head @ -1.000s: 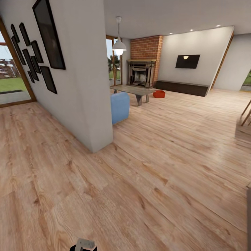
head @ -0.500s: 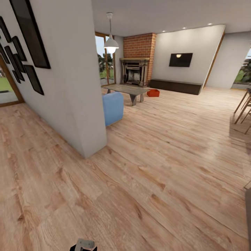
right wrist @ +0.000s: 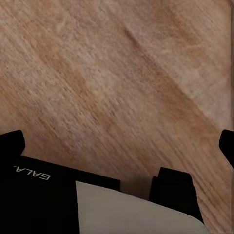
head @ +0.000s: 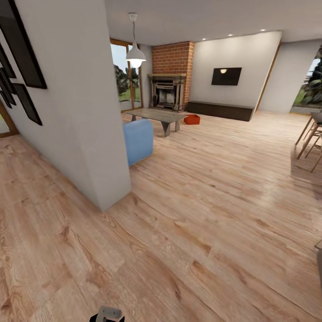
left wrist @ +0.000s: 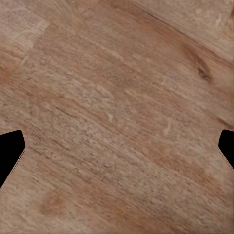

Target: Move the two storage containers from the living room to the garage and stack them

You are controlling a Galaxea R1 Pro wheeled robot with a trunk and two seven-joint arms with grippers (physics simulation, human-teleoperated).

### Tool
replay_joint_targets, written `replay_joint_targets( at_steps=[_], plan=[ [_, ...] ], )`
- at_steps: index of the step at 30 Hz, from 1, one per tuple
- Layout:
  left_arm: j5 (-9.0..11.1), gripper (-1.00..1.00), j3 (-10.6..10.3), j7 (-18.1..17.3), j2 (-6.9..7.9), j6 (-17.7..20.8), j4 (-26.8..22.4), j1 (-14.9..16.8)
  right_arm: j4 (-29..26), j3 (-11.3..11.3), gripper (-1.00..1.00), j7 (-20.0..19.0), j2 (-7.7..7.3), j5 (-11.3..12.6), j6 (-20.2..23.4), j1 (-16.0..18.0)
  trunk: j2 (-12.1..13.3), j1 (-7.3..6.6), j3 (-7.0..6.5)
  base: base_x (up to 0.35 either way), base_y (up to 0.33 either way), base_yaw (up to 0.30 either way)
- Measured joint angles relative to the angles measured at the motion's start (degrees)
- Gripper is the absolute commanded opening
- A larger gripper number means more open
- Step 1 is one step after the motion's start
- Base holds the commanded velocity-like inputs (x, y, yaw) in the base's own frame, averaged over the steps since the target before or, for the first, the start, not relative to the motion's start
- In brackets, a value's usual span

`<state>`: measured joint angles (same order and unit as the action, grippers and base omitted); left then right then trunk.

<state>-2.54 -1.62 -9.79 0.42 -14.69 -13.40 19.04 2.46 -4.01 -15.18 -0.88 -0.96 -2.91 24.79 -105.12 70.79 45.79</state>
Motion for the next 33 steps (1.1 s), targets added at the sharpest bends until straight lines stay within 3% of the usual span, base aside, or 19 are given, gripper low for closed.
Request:
replay_joint_targets(
  at_steps=[11, 33],
  plan=[
    [0.0, 1.0, 0.0, 0.0, 0.01, 0.0, 0.0, 0.0, 0.0, 0.0, 1.0, 0.0, -0.02, 0.0, 0.0, 0.0, 0.0, 0.0, 0.32, 0.277, 0.0, -0.154],
    [0.0, 1.0, 0.0, 0.0, 0.01, 0.0, 0.0, 0.0, 0.0, 0.0, 1.0, 0.0, 0.0, 0.0, 0.0, 0.0, 0.0, 0.0, 0.4, 0.277, 0.0, -0.071]
  ],
)
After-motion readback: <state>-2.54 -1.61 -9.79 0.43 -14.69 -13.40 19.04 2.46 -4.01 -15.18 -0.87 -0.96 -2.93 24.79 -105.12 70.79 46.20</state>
